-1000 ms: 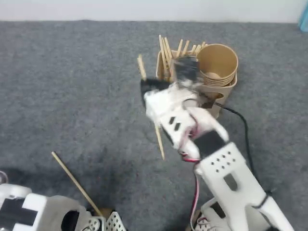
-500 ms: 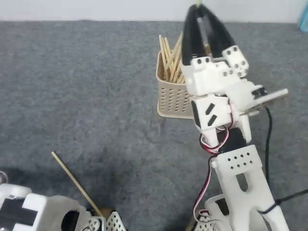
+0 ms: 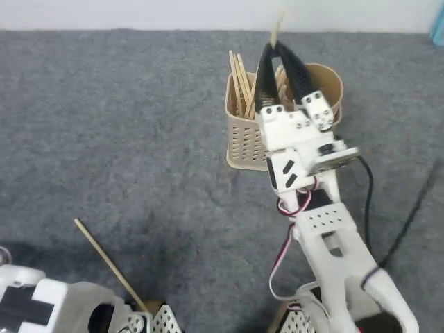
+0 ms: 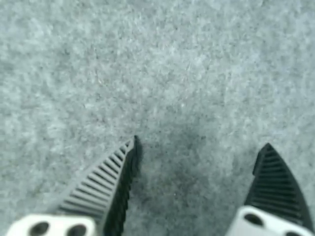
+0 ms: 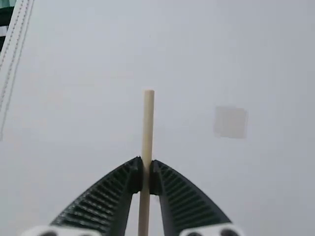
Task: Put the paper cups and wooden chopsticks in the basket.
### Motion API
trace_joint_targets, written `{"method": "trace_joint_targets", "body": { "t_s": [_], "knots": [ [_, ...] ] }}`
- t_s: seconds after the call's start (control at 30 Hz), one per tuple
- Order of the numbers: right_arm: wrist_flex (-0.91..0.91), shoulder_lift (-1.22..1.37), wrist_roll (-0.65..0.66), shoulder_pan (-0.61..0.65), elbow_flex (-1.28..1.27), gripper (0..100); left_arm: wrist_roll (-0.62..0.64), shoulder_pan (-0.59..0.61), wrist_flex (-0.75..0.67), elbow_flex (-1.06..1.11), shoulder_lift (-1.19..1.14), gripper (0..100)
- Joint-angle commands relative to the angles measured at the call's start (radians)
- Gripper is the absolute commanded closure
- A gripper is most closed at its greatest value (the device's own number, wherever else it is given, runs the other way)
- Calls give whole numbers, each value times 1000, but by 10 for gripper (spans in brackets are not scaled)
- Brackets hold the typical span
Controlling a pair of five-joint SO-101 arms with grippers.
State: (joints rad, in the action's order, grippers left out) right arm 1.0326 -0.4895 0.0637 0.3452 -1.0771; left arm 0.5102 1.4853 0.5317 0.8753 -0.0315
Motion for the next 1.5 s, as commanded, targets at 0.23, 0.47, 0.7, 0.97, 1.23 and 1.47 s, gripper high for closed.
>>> {"method": "trace_joint_targets", "body": {
  "t_s": [0.23, 0.47, 0.7, 0.97, 1.23, 1.47],
  "knots": [
    [323, 228, 44, 41, -213, 988, -8, 18, 0, 44, -17, 636],
    [288, 208, 51, 58, -176, 853, -8, 18, 0, 44, -17, 636],
    [-82, -73, 40, 65, -71, 851, -8, 18, 0, 44, -17, 636],
    [-797, -588, -203, 220, 37, 853, -8, 17, 0, 44, -17, 636],
    [-1458, -526, -269, 532, 331, 854, -8, 17, 0, 44, -17, 636],
    [-1523, -145, -264, 645, 494, 854, -8, 20, 0, 44, -17, 636]
  ]
}}
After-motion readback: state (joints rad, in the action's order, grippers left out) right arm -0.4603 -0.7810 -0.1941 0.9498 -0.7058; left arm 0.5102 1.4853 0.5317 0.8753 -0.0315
